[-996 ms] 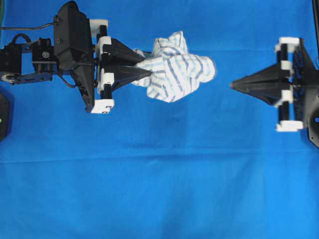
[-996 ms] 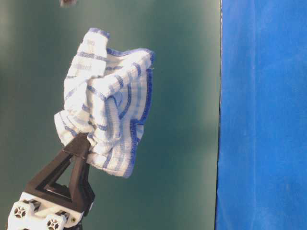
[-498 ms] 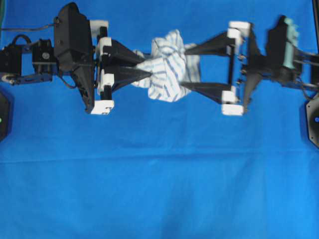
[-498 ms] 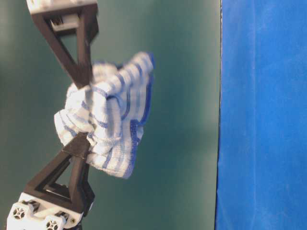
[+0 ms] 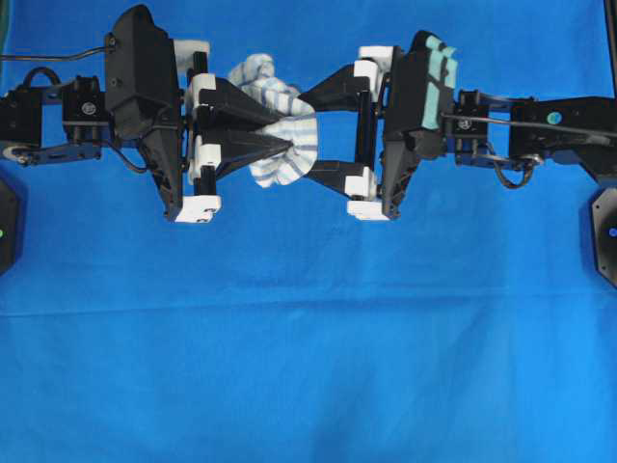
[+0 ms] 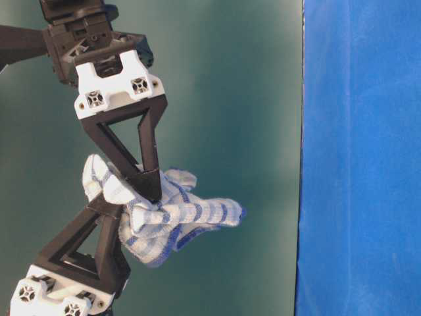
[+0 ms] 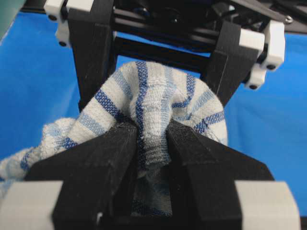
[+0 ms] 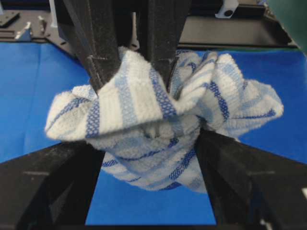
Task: Hand over the towel.
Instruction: 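Move the right gripper to the towel and grasp it beside the left gripper, then open the left gripper and pull it back, leaving the towel in the right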
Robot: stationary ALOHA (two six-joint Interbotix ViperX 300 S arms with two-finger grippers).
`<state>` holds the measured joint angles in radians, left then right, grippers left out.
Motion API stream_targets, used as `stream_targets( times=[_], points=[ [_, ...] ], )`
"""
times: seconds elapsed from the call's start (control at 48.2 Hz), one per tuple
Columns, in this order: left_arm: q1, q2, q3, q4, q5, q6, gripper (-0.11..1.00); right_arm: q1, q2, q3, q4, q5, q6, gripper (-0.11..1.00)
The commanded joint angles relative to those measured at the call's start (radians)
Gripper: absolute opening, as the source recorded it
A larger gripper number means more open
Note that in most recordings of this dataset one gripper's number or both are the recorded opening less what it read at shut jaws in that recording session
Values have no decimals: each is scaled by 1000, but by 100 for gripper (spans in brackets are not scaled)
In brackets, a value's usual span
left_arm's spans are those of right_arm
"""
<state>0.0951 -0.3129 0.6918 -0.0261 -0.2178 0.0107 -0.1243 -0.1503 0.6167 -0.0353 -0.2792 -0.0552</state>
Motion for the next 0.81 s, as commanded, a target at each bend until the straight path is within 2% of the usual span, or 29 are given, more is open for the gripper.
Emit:
stream_targets(
  times=[0.0, 0.104, 0.249, 0.623, 0.685, 0.789],
  points=[
    [-5, -17, -12, 2, -14, 0, 12, 0, -11, -26, 0, -2, 0, 71],
    [-5, -17, -14, 2, -15, 2, 12, 2, -11, -29, 0, 6, -2, 62],
    [-5, -14, -15, 2, -29, -3, 12, 0, -12, -28, 0, 23, -3, 31],
    [-5, -20, -12, 2, -40, -5, 13, 2, -29, -18, 0, 37, 2, 30],
    [-5, -29, -6, 2, -41, -6, 28, 2, -41, -11, 0, 37, 3, 30],
    [-5, -61, 11, 2, -44, -5, 61, 0, -71, 14, 0, 37, 12, 30]
  ],
)
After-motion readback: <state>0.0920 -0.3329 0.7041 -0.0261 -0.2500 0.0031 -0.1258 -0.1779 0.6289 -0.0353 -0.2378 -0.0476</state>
